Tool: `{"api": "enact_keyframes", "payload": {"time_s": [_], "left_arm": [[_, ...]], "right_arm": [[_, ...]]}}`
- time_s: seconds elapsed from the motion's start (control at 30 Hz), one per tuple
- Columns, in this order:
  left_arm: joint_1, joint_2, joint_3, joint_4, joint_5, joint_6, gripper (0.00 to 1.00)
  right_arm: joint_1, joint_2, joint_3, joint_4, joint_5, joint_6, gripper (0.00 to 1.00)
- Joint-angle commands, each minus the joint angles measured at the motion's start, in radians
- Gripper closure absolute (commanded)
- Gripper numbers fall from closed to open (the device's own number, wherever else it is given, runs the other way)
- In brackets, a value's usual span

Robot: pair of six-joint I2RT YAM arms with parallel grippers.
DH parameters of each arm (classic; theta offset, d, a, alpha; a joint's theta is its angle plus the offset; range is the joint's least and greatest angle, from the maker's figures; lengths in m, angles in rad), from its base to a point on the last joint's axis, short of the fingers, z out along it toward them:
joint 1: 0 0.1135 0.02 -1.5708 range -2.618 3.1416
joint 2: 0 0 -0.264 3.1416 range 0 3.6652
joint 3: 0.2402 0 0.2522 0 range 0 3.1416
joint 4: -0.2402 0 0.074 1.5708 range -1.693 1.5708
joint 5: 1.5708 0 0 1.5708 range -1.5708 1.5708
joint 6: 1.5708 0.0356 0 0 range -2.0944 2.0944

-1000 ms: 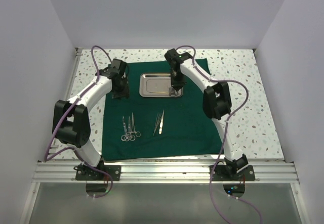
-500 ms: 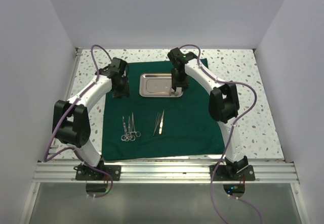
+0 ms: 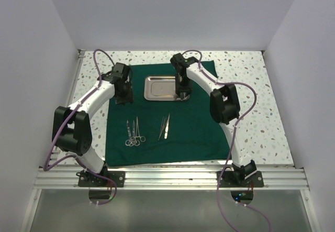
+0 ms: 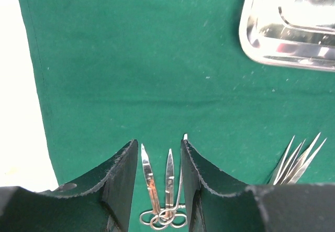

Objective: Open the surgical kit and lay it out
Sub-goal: Pick up the medical item from the container.

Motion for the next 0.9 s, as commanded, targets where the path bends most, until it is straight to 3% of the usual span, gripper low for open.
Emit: {"api": "enact_keyframes", "payload": {"time_s": [0.0, 0.6, 0.87], "left_arm": [[0.008, -0.054, -0.022, 0.013, -0.013, 0.014, 0.58], [0.012, -0.07, -0.082, 0.052, -0.03, 0.048, 0.58], [0.032, -0.064, -0.094, 0.075, -0.021, 0.073, 0.58]], "right_arm": [[0.004, 0.009, 0.02, -0.001, 0.02, 0.009, 0.62], [0.019, 0.102, 0.063, -0.047, 0.065, 0.029, 0.66], [0.021, 0.128, 0.0, -0.056, 0.113, 0.034, 0.94]]}}
